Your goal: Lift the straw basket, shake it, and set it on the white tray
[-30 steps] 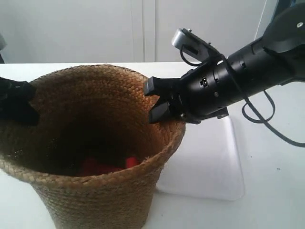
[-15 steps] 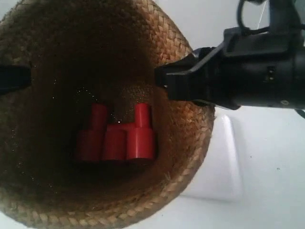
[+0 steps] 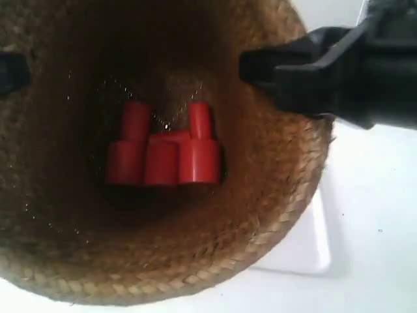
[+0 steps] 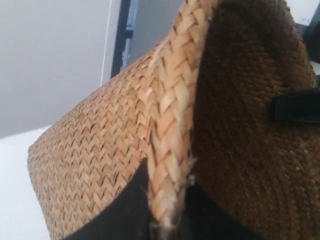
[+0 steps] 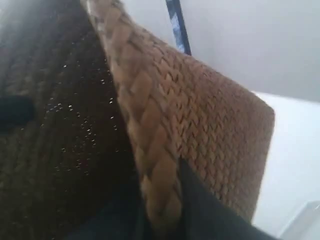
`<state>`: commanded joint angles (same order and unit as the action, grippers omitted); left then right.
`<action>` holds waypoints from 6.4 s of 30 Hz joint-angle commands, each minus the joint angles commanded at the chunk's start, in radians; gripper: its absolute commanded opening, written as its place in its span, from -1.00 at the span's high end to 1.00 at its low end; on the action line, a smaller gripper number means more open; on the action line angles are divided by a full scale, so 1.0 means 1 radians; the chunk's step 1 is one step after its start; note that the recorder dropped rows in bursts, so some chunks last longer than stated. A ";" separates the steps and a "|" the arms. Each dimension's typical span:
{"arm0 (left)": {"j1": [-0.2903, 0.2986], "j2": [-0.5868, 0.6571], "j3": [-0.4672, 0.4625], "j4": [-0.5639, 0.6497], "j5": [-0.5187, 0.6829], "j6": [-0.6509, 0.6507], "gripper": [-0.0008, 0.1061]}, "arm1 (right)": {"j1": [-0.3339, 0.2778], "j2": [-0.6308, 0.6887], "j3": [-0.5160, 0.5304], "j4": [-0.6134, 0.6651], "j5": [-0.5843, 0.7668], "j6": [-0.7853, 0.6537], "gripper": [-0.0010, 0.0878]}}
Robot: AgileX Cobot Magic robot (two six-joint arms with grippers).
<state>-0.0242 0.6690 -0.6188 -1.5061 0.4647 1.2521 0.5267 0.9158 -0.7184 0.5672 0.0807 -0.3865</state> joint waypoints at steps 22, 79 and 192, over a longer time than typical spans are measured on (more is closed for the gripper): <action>0.000 0.002 -0.097 0.029 0.107 0.034 0.99 | 0.023 -0.102 -0.079 -0.116 0.124 0.212 0.98; 0.000 -0.011 -0.059 0.081 0.147 -0.144 0.99 | 0.102 -0.180 0.013 -0.310 0.121 0.450 0.98; 0.000 0.023 -0.160 0.086 0.222 -0.167 0.99 | 0.172 -0.127 -0.138 -0.689 0.249 0.838 0.98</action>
<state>-0.0242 0.6918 -0.7788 -1.4198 0.6868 1.0848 0.6991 0.7886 -0.8566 -0.1216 0.3298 0.4514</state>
